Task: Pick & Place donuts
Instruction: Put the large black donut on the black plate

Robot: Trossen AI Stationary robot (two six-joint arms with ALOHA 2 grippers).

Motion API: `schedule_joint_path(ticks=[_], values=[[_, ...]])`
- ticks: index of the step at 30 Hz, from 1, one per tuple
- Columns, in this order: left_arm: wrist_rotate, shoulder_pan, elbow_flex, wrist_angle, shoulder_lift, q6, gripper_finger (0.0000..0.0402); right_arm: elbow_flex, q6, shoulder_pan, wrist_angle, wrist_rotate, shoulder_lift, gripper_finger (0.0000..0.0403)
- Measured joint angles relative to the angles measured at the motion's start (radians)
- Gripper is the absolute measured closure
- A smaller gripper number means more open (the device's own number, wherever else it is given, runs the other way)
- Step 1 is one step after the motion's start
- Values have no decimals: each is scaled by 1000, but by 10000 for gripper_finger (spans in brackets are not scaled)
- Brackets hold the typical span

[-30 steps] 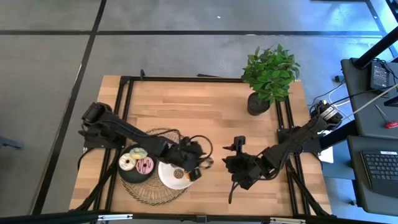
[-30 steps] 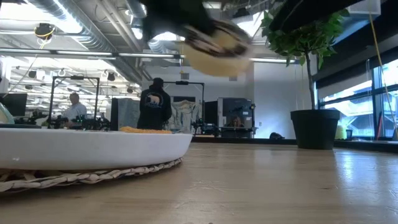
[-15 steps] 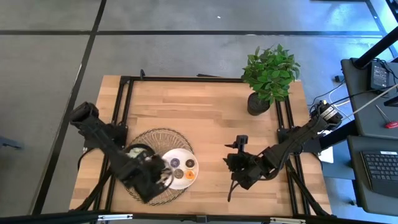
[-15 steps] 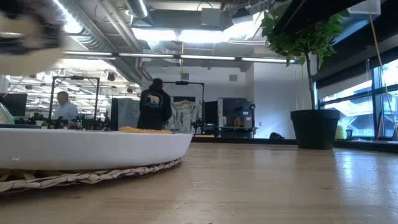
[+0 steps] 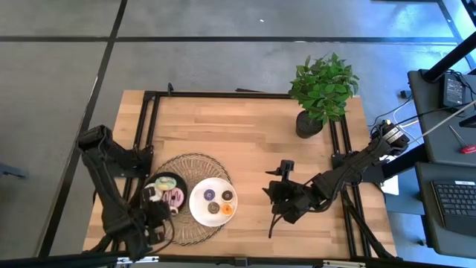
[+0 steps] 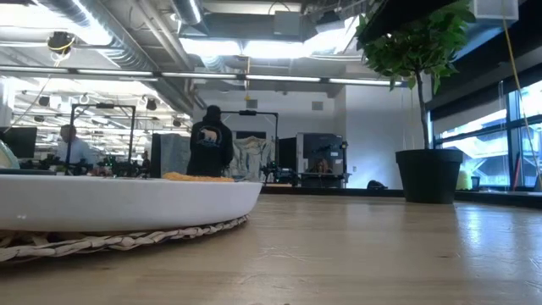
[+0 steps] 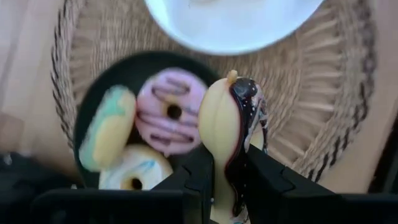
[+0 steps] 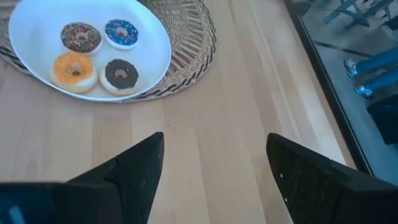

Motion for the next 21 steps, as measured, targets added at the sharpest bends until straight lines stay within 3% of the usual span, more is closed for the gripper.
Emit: schedule_joint_path(ticks=[4,9,21], values=[[61,-40,-65,4,0,-99,338,0,-11,0,21,0,0,119],[67,-68,-105,24,0,-166,338,-1,-31,0,50,1,0,119],[61,-68,-177,92,0,-142,339,-1,-27,0,58,1,0,119]])
